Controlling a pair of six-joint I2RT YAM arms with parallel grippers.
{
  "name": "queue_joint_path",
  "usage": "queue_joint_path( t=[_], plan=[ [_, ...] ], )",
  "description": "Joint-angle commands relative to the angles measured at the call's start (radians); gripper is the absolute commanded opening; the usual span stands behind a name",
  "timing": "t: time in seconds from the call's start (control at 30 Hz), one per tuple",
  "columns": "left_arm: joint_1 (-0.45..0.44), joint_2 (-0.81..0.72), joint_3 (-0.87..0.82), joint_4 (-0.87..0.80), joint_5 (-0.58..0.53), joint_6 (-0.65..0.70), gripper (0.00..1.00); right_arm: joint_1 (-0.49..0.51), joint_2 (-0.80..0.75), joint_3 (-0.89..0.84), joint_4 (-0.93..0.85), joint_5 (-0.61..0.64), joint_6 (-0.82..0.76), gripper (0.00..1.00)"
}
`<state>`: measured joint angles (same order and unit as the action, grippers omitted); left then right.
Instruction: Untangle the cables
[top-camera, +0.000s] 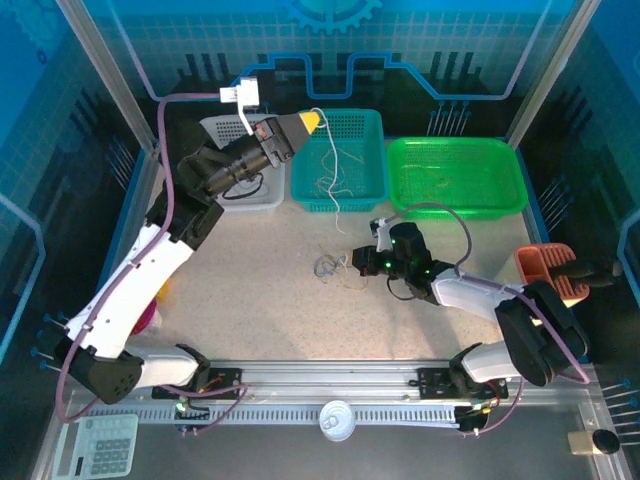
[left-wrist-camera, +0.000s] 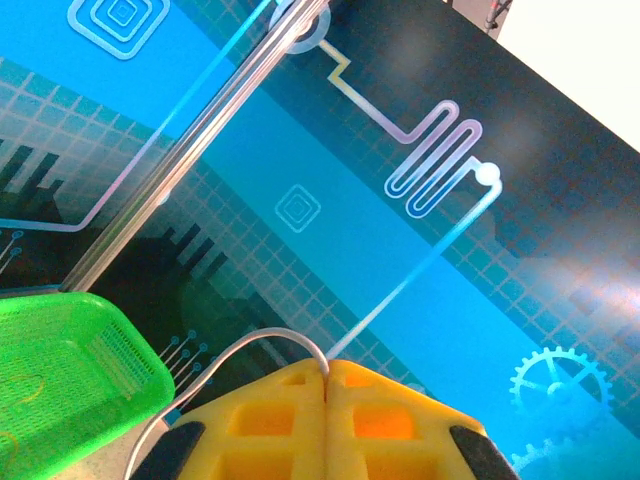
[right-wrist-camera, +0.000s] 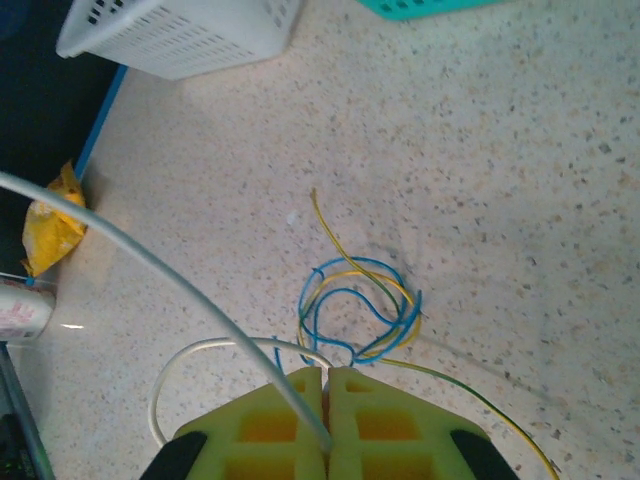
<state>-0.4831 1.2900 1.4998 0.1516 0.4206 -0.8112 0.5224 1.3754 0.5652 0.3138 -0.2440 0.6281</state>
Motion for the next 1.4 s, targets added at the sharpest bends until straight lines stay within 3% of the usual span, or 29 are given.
queue_joint_path(
  t=[0.0, 0.3, 0.47, 0.67, 1.17, 1.37],
  plan=[
    [0.003, 0.007, 0.013, 0.074, 0.025, -0.035, 0.0, -0.006, -0.021, 0.033, -0.037, 0.001, -0.016, 0.0],
    [-0.026, 0.085, 0.123, 0.154, 0.026, -0.099, 0.0, 0.007, 0.012, 0.029, 0.015, -0.002, -0.034, 0.16],
    [-0.052, 0.13, 0.205, 0.15, 0.02, -0.092, 0.0, 0.02, -0.014, 0.017, 0.046, -0.002, -0.06, 0.49],
    [-0.068, 0.147, 0.243, 0.105, 0.022, -0.068, 0.0, 0.036, -0.104, 0.003, 0.035, 0.037, -0.091, 0.77],
    [-0.074, 0.146, 0.249, 0.065, 0.013, -0.037, 0.0, 0.037, -0.344, 0.05, -0.2, 0.086, -0.185, 0.79],
    [-0.074, 0.156, 0.243, 0.08, 0.017, -0.046, 0.0, 0.047, -0.424, 0.047, -0.224, 0.049, -0.186, 0.79]
  ],
)
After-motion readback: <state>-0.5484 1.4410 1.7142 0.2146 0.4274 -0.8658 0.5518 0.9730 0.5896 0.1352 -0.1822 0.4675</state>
